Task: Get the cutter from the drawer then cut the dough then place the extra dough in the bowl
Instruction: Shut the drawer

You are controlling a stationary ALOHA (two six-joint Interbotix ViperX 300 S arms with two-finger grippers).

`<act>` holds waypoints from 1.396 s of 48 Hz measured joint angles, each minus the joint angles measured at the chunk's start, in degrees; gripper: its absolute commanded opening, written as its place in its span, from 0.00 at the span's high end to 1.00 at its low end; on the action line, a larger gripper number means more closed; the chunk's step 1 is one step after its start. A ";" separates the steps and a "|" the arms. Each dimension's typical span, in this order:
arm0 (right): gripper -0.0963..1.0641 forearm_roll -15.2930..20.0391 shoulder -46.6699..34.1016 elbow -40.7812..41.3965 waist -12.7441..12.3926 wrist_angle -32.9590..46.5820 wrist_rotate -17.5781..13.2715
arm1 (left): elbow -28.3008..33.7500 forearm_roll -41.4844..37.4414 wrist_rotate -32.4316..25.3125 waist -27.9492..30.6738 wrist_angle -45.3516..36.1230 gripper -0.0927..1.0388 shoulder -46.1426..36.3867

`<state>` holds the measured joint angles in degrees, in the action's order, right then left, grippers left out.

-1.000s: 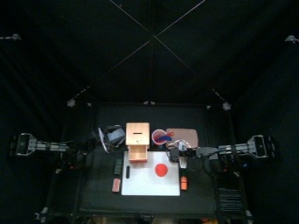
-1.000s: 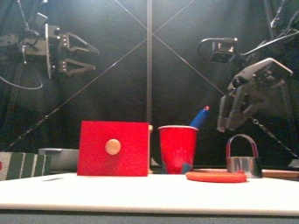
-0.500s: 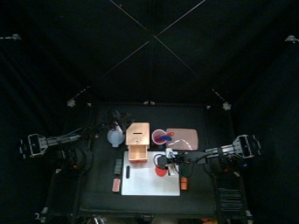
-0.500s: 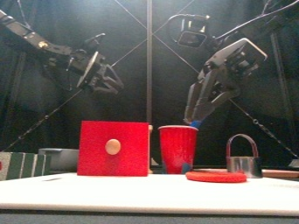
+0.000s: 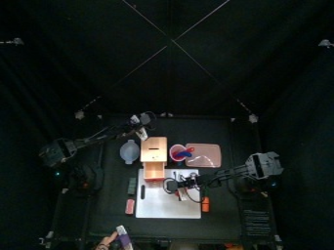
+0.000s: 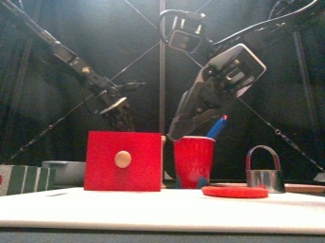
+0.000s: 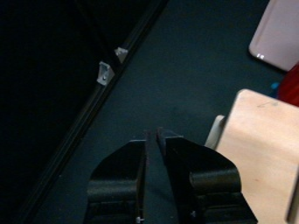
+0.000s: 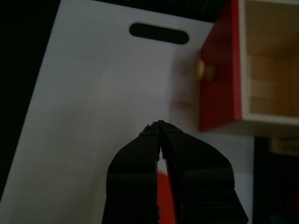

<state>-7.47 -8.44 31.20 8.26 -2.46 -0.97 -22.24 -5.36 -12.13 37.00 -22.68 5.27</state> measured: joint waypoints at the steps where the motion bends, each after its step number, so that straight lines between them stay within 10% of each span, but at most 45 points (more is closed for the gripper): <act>1: 0.71 0.00 -0.79 -0.70 0.09 0.18 0.00 | 0.70 -0.35 -0.26 0.09 -0.88 0.38 0.70; 67: 0.71 -14.50 -13.10 -15.38 -8.61 -6.68 0.26 | 4.22 3.78 -7.47 -3.25 -3.96 0.39 5.98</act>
<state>-21.97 -21.53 15.82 -0.35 -9.14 -0.70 -18.02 -1.58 -19.60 33.75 -26.63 11.25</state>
